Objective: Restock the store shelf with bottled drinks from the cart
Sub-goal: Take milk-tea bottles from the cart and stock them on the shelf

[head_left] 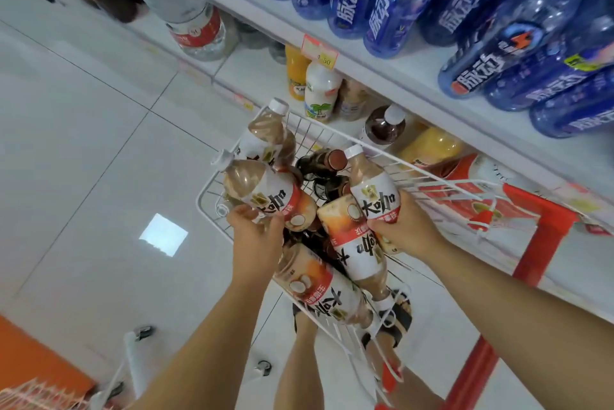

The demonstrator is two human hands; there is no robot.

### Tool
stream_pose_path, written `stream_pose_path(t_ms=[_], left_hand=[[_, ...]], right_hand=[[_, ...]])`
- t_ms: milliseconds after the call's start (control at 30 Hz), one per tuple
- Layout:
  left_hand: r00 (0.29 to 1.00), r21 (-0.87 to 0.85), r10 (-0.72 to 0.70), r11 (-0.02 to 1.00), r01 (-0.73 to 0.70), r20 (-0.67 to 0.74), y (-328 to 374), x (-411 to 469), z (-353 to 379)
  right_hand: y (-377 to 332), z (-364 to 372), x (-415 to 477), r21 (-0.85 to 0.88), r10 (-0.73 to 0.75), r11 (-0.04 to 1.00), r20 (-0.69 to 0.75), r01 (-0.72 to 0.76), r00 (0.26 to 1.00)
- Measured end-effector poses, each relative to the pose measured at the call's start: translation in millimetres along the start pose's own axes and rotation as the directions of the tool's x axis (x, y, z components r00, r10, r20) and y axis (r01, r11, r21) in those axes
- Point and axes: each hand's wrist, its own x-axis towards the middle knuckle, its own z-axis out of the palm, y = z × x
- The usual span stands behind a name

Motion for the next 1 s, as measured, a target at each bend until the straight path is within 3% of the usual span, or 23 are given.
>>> stream_pose_path(t_ms=[133,267,367,500,700,833,1000], left_hand=[[1.0,-0.201,-0.004,0.98,0.004,0.001,3,22,18],[0.965,-0.257,-0.222,0.949,0.18,-0.142,11,31,41],[0.968,-0.333,-0.103,0.943,0.021,-0.229,20,21,49],[0.957,-0.292,0.098,0.939,-0.179,-0.272,33,-12,42],[0.911,-0.29,0.395,0.864,-0.411,-0.116,104,-97,16],[0.782,-0.306,0.621,0.735,-0.605,-0.051,177,-162,-2],[0.503,-0.39,0.864,0.45,-0.804,-0.04,280,-242,-11]], right_hand=[[5,3,9,0.042,0.032,0.999,0.019,-0.033,0.999],[6,0,14,0.03,0.022,0.999,0.025,-0.022,0.999],[1,-11,16,-0.005,0.023,1.0,0.058,-0.022,0.998],[-3,-27,-13,0.048,-0.03,0.999,0.06,0.027,0.998],[-28,-91,-110,0.203,-0.164,0.963,-0.084,0.178,0.983],[-64,-158,-181,0.243,-0.282,0.903,-0.283,0.353,0.917],[-98,-245,-260,0.212,-0.41,0.78,-0.536,0.588,0.738]])
